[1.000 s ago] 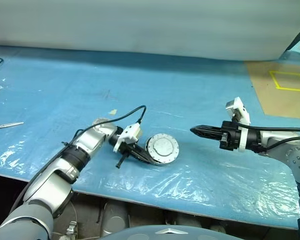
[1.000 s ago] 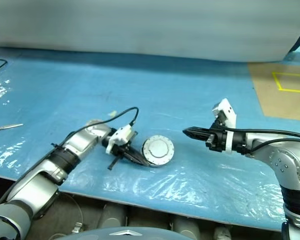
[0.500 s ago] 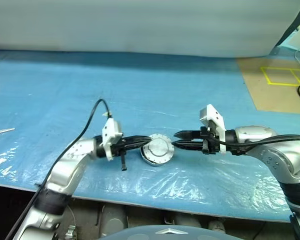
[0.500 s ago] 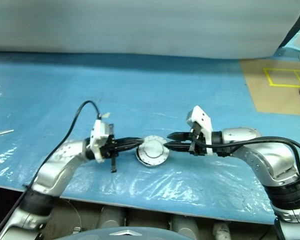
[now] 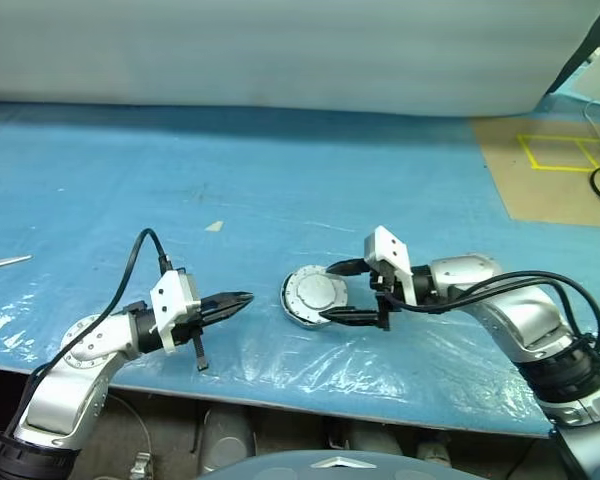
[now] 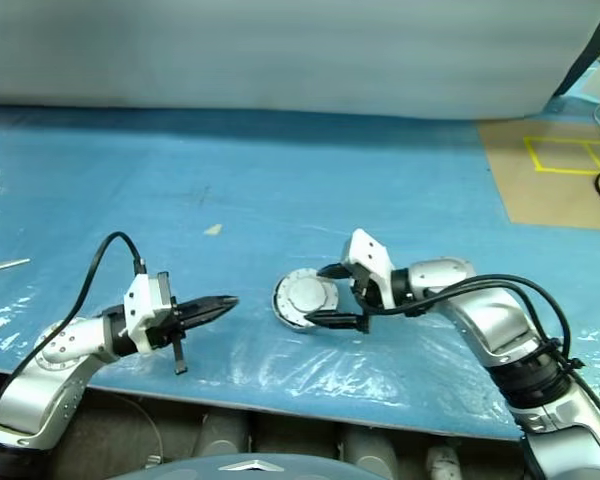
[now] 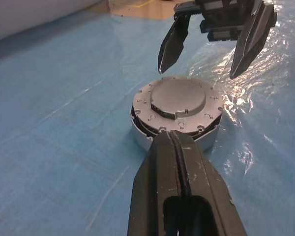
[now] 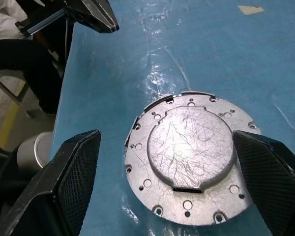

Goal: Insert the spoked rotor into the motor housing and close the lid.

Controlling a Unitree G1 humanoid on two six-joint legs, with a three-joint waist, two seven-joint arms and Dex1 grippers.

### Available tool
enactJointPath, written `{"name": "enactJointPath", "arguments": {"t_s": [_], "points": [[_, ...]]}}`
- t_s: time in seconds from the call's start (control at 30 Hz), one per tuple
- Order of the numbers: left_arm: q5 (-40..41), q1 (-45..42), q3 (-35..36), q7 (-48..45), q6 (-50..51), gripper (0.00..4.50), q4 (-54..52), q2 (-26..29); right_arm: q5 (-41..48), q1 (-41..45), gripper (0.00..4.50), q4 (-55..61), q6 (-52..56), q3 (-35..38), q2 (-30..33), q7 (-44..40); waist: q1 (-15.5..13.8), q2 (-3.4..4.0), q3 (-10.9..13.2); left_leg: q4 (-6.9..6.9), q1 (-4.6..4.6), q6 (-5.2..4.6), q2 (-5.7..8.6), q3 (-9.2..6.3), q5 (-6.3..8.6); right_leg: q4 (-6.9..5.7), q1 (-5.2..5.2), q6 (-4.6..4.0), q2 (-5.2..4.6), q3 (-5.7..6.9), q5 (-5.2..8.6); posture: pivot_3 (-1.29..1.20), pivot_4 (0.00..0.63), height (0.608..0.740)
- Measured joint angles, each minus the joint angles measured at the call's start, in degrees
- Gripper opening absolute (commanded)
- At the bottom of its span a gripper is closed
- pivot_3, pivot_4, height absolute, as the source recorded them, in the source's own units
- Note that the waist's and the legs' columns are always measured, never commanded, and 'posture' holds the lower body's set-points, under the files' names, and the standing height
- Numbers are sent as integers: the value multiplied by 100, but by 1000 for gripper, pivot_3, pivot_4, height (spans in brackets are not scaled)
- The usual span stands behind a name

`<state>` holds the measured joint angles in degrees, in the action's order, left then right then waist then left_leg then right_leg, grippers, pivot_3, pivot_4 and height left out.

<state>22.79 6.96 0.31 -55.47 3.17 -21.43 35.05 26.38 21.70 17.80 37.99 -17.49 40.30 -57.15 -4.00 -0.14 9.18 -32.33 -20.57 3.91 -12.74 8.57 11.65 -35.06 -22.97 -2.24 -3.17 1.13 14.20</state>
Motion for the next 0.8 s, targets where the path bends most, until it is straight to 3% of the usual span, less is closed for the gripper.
{"name": "enactJointPath", "arguments": {"t_s": [0.27, 0.53, 0.63, 0.73, 0.8], "points": [[-287, -286, -235, 80, -260, 0, 351, -206, -665, 229, 4481, -931, -602, -181, -579, 71, 9, -1, 0, -12, 11, 0, 0, 3, 0, -39, -6, -8, -1, -6, 4, 0, 150, 740], [-304, -440, -283, 167, -188, 0, 459, -257, -844, 160, 4481, -994, -763, -168, -669, 71, 8, -1, -1, -23, 24, 0, 1, 5, 0, -52, 2, -8, -1, -11, 4, 0, 150, 740], [-308, -438, -330, 237, -62, 0, 333, -257, -874, 95, 3934, -961, -802, -145, -668, 70, 7, -1, -1, -24, 29, 0, 0, 7, 0, -53, 5, -9, -1, -14, 5, 0, 150, 740], [-301, -411, -366, 318, 73, 0, 145, -257, -888, 23, 3003, -902, -803, -142, -667, 67, 9, -1, -1, -24, 35, 0, 1, 11, 0, -55, 6, -9, -1, -19, 5, 0, 150, 740], [-297, -367, -406, 331, 144, 0, 52, -256, -891, -1, 2969, -853, -800, -138, -667, 62, 9, -1, -1, -23, 38, 0, 1, 14, 0, -56, 6, -9, -1, -22, 5, 0, 150, 740]]}}
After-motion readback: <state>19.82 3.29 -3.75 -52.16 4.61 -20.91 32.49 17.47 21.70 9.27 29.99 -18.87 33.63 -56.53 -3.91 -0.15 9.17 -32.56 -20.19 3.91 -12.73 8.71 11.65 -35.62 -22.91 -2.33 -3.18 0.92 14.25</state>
